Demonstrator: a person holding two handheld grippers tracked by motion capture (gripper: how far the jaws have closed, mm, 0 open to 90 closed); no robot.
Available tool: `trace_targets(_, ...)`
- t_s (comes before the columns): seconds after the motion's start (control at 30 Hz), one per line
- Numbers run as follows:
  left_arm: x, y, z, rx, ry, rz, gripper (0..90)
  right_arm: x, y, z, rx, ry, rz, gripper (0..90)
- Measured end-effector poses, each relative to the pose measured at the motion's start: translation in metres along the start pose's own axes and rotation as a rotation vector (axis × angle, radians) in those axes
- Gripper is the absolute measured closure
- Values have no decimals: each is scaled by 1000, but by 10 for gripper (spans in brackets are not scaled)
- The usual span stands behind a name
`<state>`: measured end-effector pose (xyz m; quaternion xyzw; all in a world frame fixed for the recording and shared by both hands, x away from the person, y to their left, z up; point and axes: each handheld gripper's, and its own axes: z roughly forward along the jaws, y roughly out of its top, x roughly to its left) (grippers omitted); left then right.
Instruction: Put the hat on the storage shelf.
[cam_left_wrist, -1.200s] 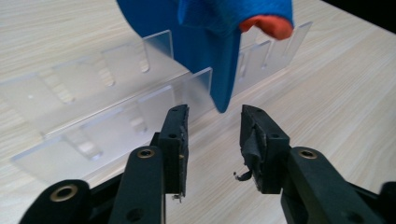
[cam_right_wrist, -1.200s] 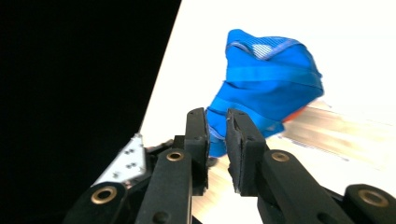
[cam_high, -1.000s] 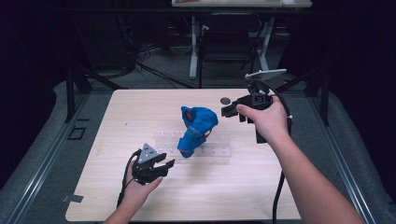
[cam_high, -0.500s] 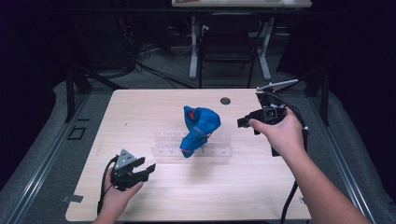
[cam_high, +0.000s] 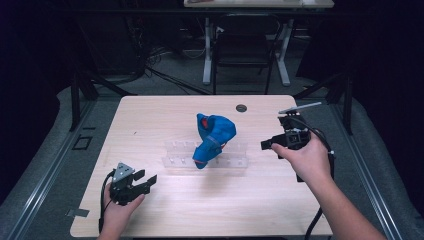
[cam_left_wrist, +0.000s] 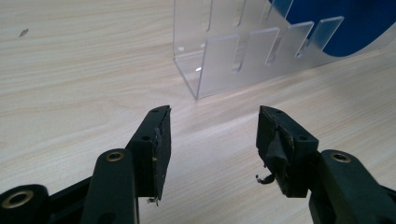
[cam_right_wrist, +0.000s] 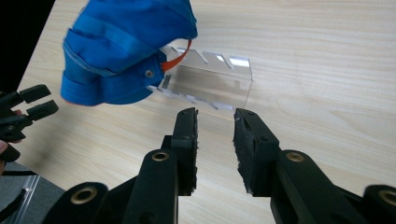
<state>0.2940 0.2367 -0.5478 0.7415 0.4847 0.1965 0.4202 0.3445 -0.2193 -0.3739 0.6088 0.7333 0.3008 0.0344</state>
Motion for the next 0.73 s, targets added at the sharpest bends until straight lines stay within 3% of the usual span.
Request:
trace_targets(0.17,0,-4,3,16,0,10,460,-6,-17,10,-10,-31,-24,680)
trace_targets(0.2,0,-4,3,18,1,11,458,-6,-20,12,-24,-63,-40,677)
trace_targets(0.37,2,-5,5,18,8,16,450,-7,-39,27,-67,-91,-64,653)
trace_targets(0.47,4,-6,5,28,15,17,445,-10,-52,37,-59,-120,-74,640)
trace_targets(0.57,5,-6,5,18,24,22,437,-17,-63,41,-63,-119,-65,616)
trace_targets(0.73,7,-6,6,9,30,46,408,-38,-88,51,-147,-134,-72,493)
